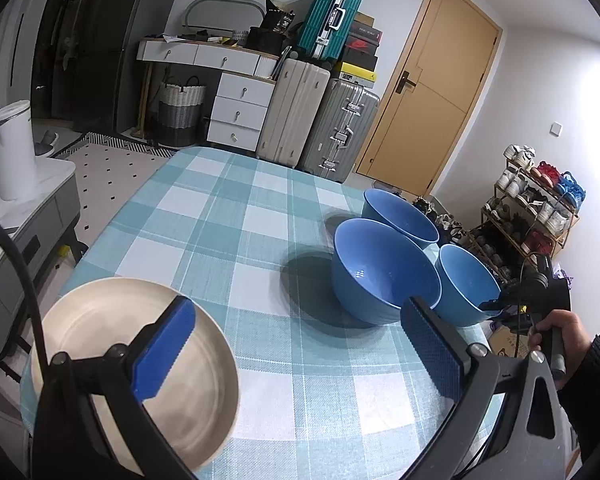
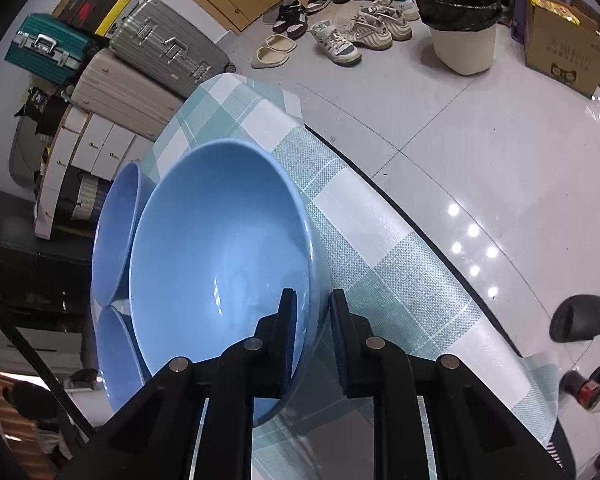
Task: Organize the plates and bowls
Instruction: 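Lift the blue bowl with the right gripper toward the other blue bowls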
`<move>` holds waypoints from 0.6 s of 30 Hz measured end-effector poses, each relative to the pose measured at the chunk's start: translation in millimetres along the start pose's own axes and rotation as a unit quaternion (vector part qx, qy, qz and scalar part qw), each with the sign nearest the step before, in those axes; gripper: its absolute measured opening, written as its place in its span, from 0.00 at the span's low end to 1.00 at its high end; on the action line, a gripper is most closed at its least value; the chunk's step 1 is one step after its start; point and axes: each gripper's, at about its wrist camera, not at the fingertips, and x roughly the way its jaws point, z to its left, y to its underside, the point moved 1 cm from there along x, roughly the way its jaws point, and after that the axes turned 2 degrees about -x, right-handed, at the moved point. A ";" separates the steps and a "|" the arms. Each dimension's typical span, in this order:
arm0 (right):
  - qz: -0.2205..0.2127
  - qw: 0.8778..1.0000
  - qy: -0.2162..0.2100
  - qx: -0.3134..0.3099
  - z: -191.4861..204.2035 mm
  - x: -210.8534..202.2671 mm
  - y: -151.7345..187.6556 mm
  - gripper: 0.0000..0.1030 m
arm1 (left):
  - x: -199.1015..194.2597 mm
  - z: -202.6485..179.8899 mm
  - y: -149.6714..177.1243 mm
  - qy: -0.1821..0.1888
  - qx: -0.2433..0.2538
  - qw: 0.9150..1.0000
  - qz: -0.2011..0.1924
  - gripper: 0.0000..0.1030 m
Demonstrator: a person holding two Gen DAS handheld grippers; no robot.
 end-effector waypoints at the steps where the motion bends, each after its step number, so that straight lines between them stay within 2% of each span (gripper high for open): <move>1: 0.001 1.000 -0.001 -0.005 0.1 -0.9 1.5 0.15 | 0.3 0.5 0.0 0.000 -0.001 1.000 0.000 1.00; 7: 0.008 1.000 0.000 -0.019 -2.6 -4.8 8.1 0.08 | 2.5 1.6 0.9 -0.004 -0.001 1.000 0.003 1.00; 13: 0.019 0.999 -0.006 -0.031 -8.7 -5.0 17.0 0.06 | 11.1 4.1 2.1 -0.022 0.004 1.000 0.000 1.00; 18: 0.029 0.999 -0.001 -0.043 -14.3 -8.7 29.2 0.06 | 23.6 4.9 5.9 -0.030 0.002 0.999 0.018 1.00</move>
